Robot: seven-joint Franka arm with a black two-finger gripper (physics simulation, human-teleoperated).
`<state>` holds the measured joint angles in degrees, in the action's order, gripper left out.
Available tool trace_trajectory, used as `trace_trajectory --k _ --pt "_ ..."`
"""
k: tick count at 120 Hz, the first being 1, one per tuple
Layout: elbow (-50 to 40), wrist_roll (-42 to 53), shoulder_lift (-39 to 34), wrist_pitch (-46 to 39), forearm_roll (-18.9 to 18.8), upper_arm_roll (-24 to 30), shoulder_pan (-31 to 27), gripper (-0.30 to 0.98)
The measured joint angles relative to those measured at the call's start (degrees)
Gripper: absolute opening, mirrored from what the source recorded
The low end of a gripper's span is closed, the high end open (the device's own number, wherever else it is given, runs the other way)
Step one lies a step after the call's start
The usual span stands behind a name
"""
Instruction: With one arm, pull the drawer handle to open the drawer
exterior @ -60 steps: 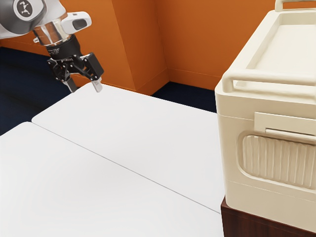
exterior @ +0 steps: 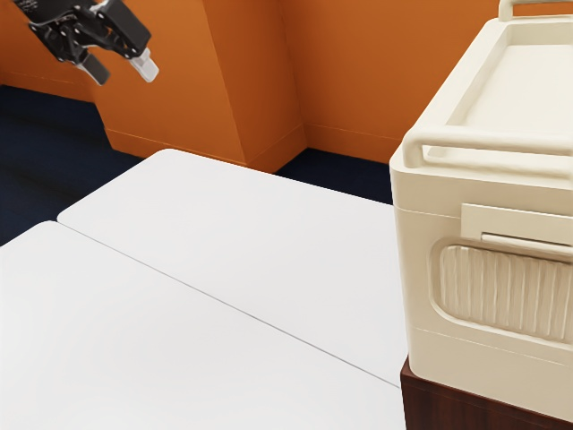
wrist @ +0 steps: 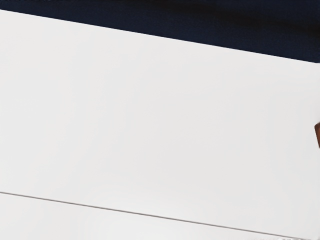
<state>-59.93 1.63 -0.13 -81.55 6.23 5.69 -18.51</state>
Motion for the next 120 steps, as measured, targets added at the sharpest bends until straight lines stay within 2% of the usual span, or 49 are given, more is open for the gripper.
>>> trace_trajectory --k 22,28,33,41,47,54,72,87,103,120 --pt "-4.38 -1.71 -0.07 2.61 0.09 -1.19 3.33 0.69" --pt "-13.34 -3.15 -6.61 3.2 -0.04 -1.13 2.64 0.68" --pt "-24.74 -4.29 -15.05 1.35 -0.07 0.96 -0.62 0.69" --pt "-41.01 -5.98 -26.42 -2.19 0.2 3.01 -2.11 0.69" --pt "-49.21 -7.13 -31.5 -4.09 0.62 2.55 -2.54 0.69" --pt "-54.73 -8.62 -33.46 -6.14 1.25 0.29 -2.76 0.69" --pt "-56.51 -12.34 -32.91 -11.46 4.83 -0.88 -4.5 0.69" --pt "-56.24 -14.9 -28.85 -17.22 10.87 2.7 -5.46 0.69" --pt "-55.29 -17.14 -27.57 -21.11 17.98 9.65 -11.87 0.69" --pt "-54.45 -19.05 -24.14 -23.89 23.47 13.69 -13.82 0.69"
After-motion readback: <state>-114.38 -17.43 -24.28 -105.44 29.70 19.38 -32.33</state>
